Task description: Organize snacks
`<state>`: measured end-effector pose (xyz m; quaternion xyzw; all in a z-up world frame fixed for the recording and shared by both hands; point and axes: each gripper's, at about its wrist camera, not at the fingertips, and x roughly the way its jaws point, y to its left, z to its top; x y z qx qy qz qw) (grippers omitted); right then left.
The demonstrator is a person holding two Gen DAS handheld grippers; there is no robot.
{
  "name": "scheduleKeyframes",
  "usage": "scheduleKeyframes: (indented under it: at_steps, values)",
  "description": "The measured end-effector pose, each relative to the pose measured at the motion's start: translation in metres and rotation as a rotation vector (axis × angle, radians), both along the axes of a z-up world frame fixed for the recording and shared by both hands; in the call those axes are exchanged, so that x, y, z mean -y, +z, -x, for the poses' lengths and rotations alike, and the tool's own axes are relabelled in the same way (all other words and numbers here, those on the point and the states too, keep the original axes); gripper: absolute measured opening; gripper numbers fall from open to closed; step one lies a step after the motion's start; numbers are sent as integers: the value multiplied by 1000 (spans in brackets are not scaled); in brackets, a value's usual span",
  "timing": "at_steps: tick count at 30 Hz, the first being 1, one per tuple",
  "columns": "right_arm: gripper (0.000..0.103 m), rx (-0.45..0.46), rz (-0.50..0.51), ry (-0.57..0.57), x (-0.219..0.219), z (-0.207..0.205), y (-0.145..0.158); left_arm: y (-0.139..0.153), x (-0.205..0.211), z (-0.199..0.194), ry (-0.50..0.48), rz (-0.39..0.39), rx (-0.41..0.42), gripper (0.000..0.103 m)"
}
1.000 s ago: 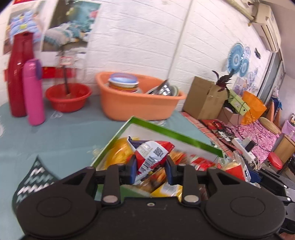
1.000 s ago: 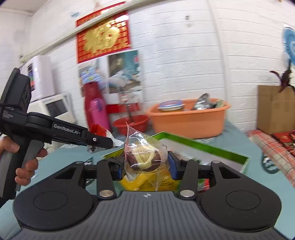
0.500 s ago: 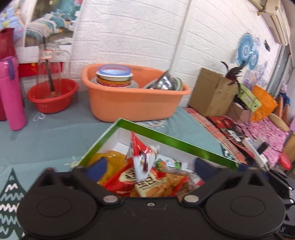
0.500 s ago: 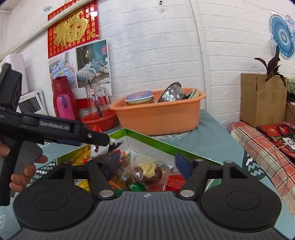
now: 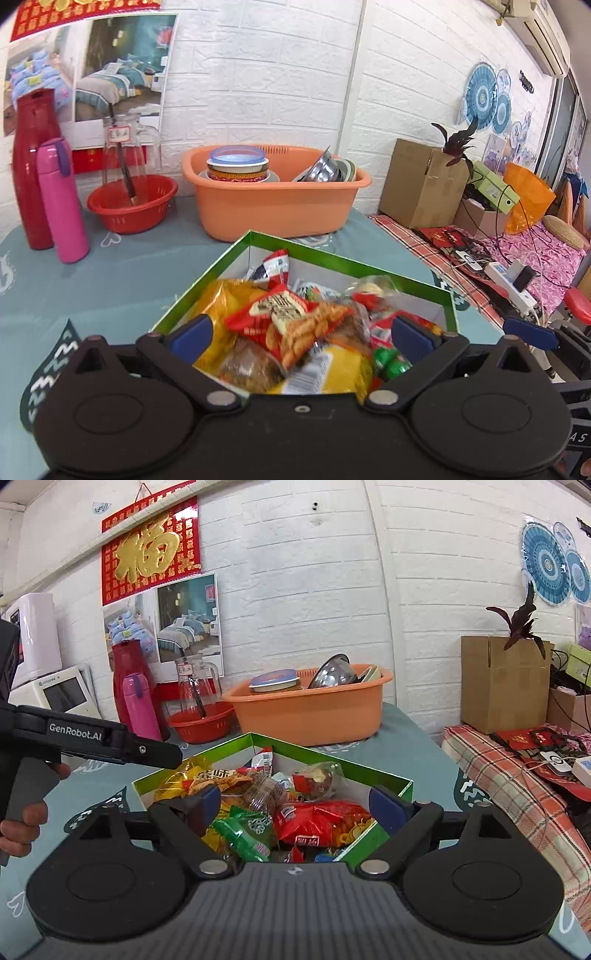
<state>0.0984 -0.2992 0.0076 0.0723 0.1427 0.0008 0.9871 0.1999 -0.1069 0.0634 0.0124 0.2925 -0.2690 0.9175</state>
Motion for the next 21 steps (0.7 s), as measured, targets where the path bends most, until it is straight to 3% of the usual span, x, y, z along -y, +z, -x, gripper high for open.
scheduleKeyframes:
  at_steps: [4, 11, 21]
  values:
    - [103, -13, 34, 14, -11, 29, -1, -2, -14, 34, 39, 2, -15, 103]
    - [103, -108, 110, -13, -26, 67, -22, -39, -38, 92, 113, -64, -66, 103]
    - [103, -166, 140, -27, -38, 78, -40, -63, -44, 133, 152, -99, -93, 103]
